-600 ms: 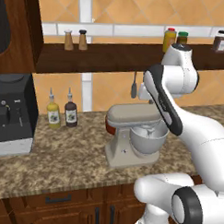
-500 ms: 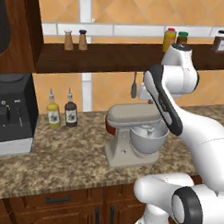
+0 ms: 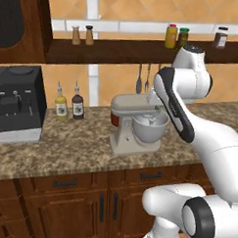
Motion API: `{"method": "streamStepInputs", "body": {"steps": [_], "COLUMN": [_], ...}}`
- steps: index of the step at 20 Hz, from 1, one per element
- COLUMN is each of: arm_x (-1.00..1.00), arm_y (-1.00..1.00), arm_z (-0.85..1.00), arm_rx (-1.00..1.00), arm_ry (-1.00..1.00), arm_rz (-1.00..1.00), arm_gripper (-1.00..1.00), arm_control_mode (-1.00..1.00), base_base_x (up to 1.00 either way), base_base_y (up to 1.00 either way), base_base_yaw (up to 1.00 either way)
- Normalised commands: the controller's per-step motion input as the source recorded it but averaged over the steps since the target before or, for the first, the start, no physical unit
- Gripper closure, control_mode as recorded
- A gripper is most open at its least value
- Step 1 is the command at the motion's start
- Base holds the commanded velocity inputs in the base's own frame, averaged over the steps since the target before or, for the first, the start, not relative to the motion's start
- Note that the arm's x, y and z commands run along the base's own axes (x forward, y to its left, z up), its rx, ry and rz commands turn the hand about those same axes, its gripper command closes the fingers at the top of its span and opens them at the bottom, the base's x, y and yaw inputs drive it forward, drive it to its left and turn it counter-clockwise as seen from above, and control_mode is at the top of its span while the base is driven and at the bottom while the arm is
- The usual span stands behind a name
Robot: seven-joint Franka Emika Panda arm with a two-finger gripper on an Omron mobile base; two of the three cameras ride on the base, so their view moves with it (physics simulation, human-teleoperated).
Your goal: Navigate to the electric kettle.
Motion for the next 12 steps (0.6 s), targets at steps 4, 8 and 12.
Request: {"method": "streamStepInputs", "body": {"steps": [4,8,12], "arm_x": [0.00,0.00,0.00], "arm_y": [0.00,0.00,0.00], "arm_z": [0.00,0.00,0.00], "arm_rx": [0.00,0.00,0.00], "arm_ry": [0.00,0.00,0.00], "arm_rz": [0.00,0.00,0.00], "arm_gripper": [-1.00,-1.00,-1.00], "arm_control_mode": [1.00,1.00,1.00], "base_base_x": [-0.46,-0.20,-0.09], "base_base_y": [0.00,0.00,0.00], "base_base_yaw": [0.48,0.69,0.71]}}
